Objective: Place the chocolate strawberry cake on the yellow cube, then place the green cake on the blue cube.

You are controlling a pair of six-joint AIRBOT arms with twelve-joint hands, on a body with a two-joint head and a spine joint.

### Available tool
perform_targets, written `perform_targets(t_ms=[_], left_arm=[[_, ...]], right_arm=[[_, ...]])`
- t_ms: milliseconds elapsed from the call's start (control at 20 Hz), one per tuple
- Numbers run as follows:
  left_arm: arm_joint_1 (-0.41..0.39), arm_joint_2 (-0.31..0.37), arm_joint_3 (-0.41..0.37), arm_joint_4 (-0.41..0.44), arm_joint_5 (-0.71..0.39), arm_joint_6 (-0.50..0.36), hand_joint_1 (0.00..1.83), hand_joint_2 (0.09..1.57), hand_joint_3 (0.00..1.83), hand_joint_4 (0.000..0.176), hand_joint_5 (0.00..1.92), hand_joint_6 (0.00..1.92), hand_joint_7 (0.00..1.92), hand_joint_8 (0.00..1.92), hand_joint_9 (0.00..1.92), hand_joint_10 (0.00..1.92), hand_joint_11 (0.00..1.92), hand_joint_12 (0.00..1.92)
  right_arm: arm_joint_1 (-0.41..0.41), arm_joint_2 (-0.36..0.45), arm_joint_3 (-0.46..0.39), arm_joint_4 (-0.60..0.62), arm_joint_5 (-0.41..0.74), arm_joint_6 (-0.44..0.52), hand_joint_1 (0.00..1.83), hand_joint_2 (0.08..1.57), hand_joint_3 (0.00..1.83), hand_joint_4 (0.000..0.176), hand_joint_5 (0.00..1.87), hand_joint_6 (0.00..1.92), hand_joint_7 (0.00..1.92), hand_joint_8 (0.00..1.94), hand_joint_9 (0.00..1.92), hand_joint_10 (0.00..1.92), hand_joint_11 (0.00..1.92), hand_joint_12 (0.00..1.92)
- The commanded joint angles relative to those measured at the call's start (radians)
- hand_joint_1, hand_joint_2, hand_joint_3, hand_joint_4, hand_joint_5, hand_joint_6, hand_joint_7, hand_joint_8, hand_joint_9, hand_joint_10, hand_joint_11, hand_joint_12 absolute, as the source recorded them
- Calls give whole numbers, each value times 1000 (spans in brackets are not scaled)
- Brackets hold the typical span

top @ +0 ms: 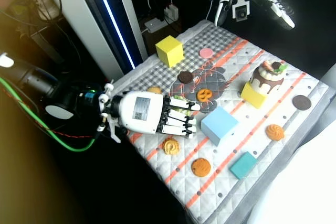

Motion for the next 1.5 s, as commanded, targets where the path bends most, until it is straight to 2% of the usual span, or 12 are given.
perform_targets(t_ms=[0,150,200,250,350,500,600,850,900,950,1000,1450], left_arm=[[-4,1,2,12,-120,-7,870,832,12,176,0,0,0,0,0,0,0,0],[1,-2,2,8,-121,-13,843,844,13,171,0,0,0,0,0,0,0,0],[1,-4,2,7,-120,-13,838,846,13,164,0,0,0,0,0,0,0,0],[2,-5,2,7,-120,-13,879,847,12,174,0,0,0,0,0,0,0,0],[5,-7,2,4,-118,-13,890,841,8,174,0,0,0,0,0,0,0,0],[5,-11,4,3,-115,-14,840,833,3,161,0,0,0,0,0,0,0,0],[5,-12,5,3,-114,-16,829,837,4,172,0,0,0,0,0,0,0,0],[5,-17,6,6,-110,-16,842,836,1,174,0,0,0,0,0,0,0,0],[5,-17,6,6,-110,-16,837,830,0,176,0,0,1,0,0,0,0,0],[5,-17,6,6,-110,-16,839,834,0,176,0,0,0,0,0,0,0,0],[5,-17,6,6,-111,-16,824,841,4,168,0,0,0,0,0,0,0,0],[6,-24,7,8,-112,-20,859,854,7,176,0,0,0,0,0,0,0,0]], right_arm=[[21,14,-4,19,144,13,1228,1205,0,0,841,924,820,1484,695,1362,564,1736],[57,32,-5,18,229,36,1352,1170,4,0,845,1005,850,1222,803,1396,558,1282],[91,32,4,15,241,36,1349,1168,0,0,894,930,849,1223,804,1421,556,1310],[103,29,8,15,242,36,1231,1160,3,0,918,952,877,1250,799,1025,577,1382],[161,3,38,15,241,36,1214,1161,0,0,938,876,872,1335,758,1073,511,1666],[236,-47,94,17,192,36,1225,1153,0,0,903,922,935,1244,917,843,717,1407],[277,-79,134,17,133,35,1356,1115,1,0,938,943,1008,971,893,1197,496,1213],[327,-130,210,34,28,35,1362,1115,2,0,831,1158,970,881,1030,1086,722,1017],[328,-135,216,34,17,35,1191,1149,0,0,880,1111,895,359,969,530,707,990],[329,-139,219,34,9,34,1211,1094,0,0,802,445,867,115,949,236,617,985],[329,-143,222,35,0,32,1174,1080,0,0,826,151,822,29,910,92,511,997],[329,-163,245,36,-44,32,1083,1062,0,1,764,1,757,0,829,3,300,1158]])
